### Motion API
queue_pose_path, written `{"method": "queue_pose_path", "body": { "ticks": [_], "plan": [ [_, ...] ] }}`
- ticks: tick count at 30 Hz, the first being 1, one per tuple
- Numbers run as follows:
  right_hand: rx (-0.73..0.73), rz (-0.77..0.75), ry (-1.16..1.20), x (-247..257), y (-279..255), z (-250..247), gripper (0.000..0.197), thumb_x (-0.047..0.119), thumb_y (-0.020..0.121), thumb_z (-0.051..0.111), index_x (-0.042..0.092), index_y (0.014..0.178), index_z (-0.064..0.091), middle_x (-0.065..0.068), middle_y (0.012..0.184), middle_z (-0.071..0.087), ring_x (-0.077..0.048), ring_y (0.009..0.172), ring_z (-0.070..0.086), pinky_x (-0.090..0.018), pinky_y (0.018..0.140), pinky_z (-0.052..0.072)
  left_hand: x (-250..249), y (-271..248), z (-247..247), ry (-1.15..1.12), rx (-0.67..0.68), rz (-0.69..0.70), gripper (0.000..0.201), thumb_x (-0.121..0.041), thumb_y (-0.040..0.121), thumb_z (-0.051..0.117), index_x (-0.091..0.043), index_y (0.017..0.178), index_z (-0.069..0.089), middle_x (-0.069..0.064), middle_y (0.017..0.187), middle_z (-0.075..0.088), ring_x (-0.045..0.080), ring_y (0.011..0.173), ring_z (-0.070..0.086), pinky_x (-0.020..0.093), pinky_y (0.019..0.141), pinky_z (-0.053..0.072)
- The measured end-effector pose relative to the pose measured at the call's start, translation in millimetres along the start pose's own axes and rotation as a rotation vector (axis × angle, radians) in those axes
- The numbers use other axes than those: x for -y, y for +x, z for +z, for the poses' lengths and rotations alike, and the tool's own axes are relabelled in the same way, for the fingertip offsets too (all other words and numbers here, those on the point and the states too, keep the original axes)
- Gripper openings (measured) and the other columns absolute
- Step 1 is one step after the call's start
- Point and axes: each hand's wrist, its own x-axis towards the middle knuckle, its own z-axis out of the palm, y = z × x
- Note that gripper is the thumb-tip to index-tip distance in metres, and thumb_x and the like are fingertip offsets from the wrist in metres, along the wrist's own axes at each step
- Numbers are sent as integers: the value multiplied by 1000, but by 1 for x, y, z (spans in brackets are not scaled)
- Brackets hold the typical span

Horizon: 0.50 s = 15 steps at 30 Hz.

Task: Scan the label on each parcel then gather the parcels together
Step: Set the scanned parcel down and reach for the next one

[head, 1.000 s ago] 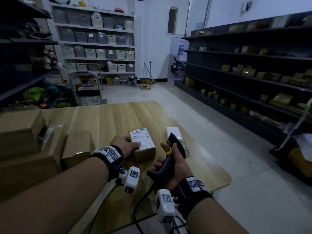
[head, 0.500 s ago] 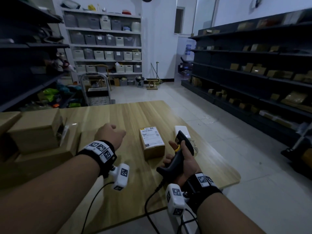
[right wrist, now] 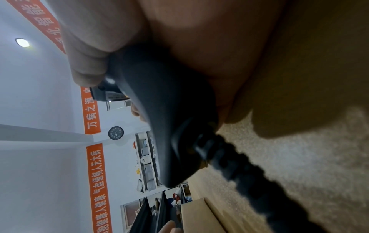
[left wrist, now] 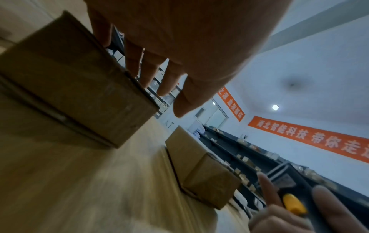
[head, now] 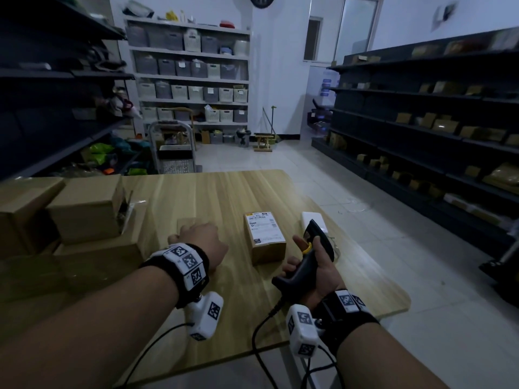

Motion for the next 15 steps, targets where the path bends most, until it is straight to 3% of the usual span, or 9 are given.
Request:
{"method": "queue_pose_path", "body": {
  "ticks": [3, 6, 10, 12, 15],
  "plan": [
    [0, -4, 7, 0, 1, -1, 63, 57, 90, 72, 17, 138, 66, -7, 75, 47, -20, 66, 44, -36, 68, 43, 7, 4, -2, -57, -42, -39, 72, -65, 78, 68, -31, 140, 62, 7, 149, 58, 36, 140, 50, 54, 119, 42],
    [2, 2, 7, 0, 2, -2, 64, 56, 84, 76, 18, 135, 68, -7, 75, 48, -20, 66, 46, -36, 68, 44, 21, 7, 2, -182, -28, -116, 85, -68, 74, 76, -26, 145, 58, 12, 152, 52, 38, 140, 49, 53, 115, 47],
    [-3, 1, 2, 1, 3, 0, 63, 56, 82, 76, 18, 132, 70, -6, 75, 48, -19, 67, 45, -36, 68, 43, 30, 5, 4, -511, -31, -142, 110, -67, 57, 80, -26, 155, 52, 12, 150, 58, 38, 133, 60, 52, 112, 53],
    [-1, -3, -2, 0, 3, 0, 63, 56, 84, 75, 18, 133, 69, -6, 75, 48, -19, 66, 45, -35, 67, 44, 28, -3, 1, -796, -33, -129, 100, -56, 66, 85, -23, 155, 53, 10, 144, 66, 34, 122, 67, 48, 105, 56],
    [-6, -4, -8, 0, 3, -2, 63, 56, 83, 76, 18, 133, 69, -6, 74, 48, -19, 65, 46, -36, 68, 44, 28, -7, 12, -1202, -8, -111, 63, -27, 88, 82, -18, 146, 61, 14, 130, 72, 30, 100, 68, 40, 87, 55]
  ]
}}
